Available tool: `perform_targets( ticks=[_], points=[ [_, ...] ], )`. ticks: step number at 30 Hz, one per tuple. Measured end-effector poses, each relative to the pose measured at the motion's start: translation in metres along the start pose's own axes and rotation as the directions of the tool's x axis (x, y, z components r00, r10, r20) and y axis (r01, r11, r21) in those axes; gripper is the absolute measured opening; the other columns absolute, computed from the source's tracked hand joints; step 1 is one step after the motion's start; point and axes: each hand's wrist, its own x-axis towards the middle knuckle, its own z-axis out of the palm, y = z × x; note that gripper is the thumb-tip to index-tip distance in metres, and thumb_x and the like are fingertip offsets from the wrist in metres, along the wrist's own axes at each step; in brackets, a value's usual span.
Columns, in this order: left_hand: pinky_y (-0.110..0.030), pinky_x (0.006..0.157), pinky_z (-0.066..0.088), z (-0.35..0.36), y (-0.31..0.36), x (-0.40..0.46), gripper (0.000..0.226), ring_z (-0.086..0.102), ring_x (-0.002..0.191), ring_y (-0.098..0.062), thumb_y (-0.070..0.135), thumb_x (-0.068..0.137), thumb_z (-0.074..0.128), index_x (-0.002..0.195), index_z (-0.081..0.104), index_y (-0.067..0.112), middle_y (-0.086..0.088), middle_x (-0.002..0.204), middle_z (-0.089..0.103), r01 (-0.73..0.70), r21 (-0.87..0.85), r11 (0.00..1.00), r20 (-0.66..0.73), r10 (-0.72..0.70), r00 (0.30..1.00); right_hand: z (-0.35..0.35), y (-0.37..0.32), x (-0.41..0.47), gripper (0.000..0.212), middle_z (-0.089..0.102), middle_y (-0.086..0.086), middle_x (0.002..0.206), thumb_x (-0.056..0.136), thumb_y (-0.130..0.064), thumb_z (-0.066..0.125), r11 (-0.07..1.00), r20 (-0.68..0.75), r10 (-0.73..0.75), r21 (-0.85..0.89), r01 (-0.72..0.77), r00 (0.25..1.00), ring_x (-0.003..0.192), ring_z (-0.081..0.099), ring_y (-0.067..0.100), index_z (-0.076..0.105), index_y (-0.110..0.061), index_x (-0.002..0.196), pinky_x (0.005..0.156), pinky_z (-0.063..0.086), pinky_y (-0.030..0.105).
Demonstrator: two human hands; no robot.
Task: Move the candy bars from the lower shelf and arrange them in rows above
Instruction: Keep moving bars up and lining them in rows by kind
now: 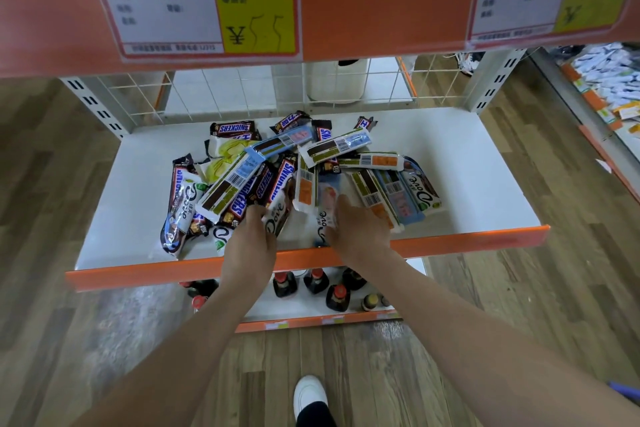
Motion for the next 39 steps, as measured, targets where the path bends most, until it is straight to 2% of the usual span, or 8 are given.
perform_targets(
  ticks=[2,4,6,11,20,26,36,39],
  points=[
    [-0.027,0.045,0.026,0.0,-0.003,0.001,0.034,0.046,0.059,-0.019,-0.004,0.09,0.039,0.123,0.042,0.006,-0.011,0.087,0.053,0.024,0.013,1.0,-0.027,-0.024,0.999,0.001,-0.003,0.0,0.057,0.062,0.009,0.102,0.095,-0.03,0.046,0.998,0.039,-0.053,0.026,0.052,0.998,0.095,0.059,0.027,0.022,-0.018,0.145,0.073,0.042,0.031],
    [-0.032,0.054,0.036,0.001,-0.007,0.002,0.034,0.05,0.071,-0.027,-0.003,0.09,0.04,0.123,0.044,0.005,-0.017,0.109,0.049,0.038,0.039,0.999,-0.047,-0.036,0.998,0.002,-0.005,0.0,0.041,0.061,0.011,0.105,0.094,-0.023,0.045,0.993,0.051,-0.116,0.039,0.114,0.992,0.094,0.057,0.028,0.037,-0.02,0.135,0.072,0.039,0.03],
    [-0.039,0.065,0.043,0.001,-0.008,0.002,0.03,0.053,0.085,-0.034,0.007,0.092,0.046,0.122,0.046,0.005,-0.017,0.115,0.047,0.048,0.074,0.996,-0.046,-0.045,0.998,0.001,-0.007,0.0,0.031,0.061,0.009,0.109,0.093,-0.016,0.046,0.98,0.063,-0.194,0.065,0.19,0.979,0.099,0.056,0.027,0.048,-0.023,0.123,0.077,0.038,0.03],
    [-0.041,0.086,0.04,0.003,-0.006,0.002,0.046,0.05,0.105,-0.028,0.043,0.087,0.057,0.117,0.044,0.011,-0.008,0.113,0.048,0.064,0.235,0.97,-0.04,-0.056,0.998,-0.002,-0.004,0.012,0.058,0.042,0.005,0.135,0.088,-0.004,0.053,0.938,0.109,-0.299,-0.151,0.313,0.948,0.13,0.036,0.024,0.037,-0.032,0.137,0.1,0.034,0.04],
    [-0.038,0.09,0.034,0.005,-0.003,0.007,0.042,0.046,0.114,-0.023,0.038,0.088,0.057,0.121,0.045,0.015,-0.003,0.119,0.047,0.033,0.349,0.937,-0.072,-0.009,0.997,-0.008,0.002,0.034,0.051,0.025,0.003,0.15,0.089,-0.037,0.06,0.911,0.096,-0.278,-0.29,0.294,0.956,0.141,0.018,0.028,0.04,-0.037,0.136,0.109,0.024,0.048],
    [-0.038,0.091,0.031,0.002,-0.002,0.014,0.04,0.041,0.116,-0.026,0.029,0.086,0.058,0.121,0.048,0.015,-0.004,0.119,0.05,0.0,0.406,0.914,-0.071,0.032,0.997,-0.013,0.007,0.03,0.064,0.034,0.003,0.144,0.085,-0.054,0.057,0.897,0.154,-0.248,-0.335,0.287,0.956,0.135,0.03,0.027,0.035,-0.024,0.136,0.108,0.026,0.047],
    [-0.033,0.09,0.038,0.0,0.004,0.028,0.039,0.049,0.111,-0.022,0.042,0.089,0.055,0.115,0.044,0.015,-0.002,0.115,0.052,-0.099,0.519,0.849,0.039,0.093,0.995,-0.013,0.018,0.029,0.041,0.051,0.005,0.13,0.092,-0.029,0.056,0.782,0.15,-0.407,-0.453,0.429,0.901,0.123,0.044,0.026,0.047,-0.014,0.13,0.104,0.029,0.044],
    [-0.033,0.089,0.038,-0.003,0.002,0.026,0.038,0.05,0.109,-0.024,0.035,0.086,0.06,0.113,0.047,0.012,-0.004,0.113,0.054,-0.122,0.536,0.835,0.046,0.115,0.992,-0.009,0.024,0.027,0.039,0.064,0.0,0.104,0.077,-0.041,0.071,0.738,0.046,-0.459,-0.535,0.41,0.887,0.098,0.061,0.02,0.064,-0.02,0.109,0.086,0.046,0.037]
  ],
)
